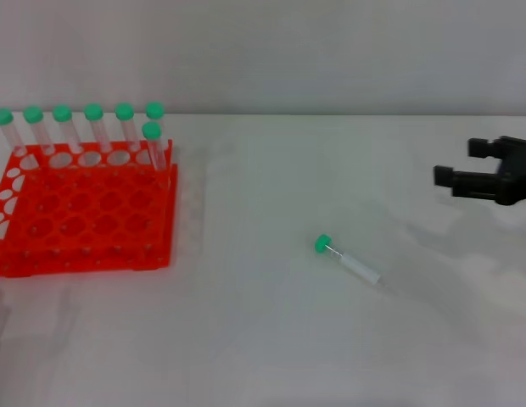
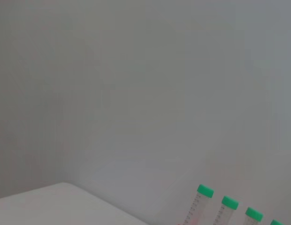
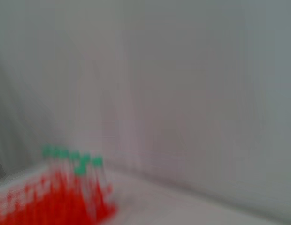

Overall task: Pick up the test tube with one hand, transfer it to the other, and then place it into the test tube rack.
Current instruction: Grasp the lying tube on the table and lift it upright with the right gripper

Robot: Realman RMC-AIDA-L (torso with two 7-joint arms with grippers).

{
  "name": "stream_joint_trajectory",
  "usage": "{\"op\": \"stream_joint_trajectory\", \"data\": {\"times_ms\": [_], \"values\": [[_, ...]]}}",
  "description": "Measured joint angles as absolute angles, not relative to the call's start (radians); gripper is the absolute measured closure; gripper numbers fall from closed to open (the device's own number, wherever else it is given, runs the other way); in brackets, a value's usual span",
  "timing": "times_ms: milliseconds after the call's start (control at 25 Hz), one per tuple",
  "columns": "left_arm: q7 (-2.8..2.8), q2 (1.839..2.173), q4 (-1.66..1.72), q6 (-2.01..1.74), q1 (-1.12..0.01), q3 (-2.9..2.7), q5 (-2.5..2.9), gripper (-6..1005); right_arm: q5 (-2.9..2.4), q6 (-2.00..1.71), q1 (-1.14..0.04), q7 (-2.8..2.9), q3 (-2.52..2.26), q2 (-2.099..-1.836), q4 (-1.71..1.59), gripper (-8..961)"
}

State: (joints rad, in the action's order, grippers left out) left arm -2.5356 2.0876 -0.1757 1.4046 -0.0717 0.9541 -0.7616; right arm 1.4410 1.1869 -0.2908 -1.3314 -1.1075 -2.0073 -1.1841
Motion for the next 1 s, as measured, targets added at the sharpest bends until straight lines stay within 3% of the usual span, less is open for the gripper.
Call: {"op": "stream_joint_trajectory", "data": {"times_ms": [440, 1000], "values": [[-2.536, 2.089, -0.181, 1.408, -0.067, 0.954, -0.756, 135, 0.665, 1.290, -0.452, -0.417, -1.515, -2.013, -1.732, 153], [-2.534, 2.088, -0.186, 1.408, -0.076, 0.942, -0.747, 139, 0.456, 1.388, -0.860, -0.043, -1.881, -2.028, -1.314, 176]]}}
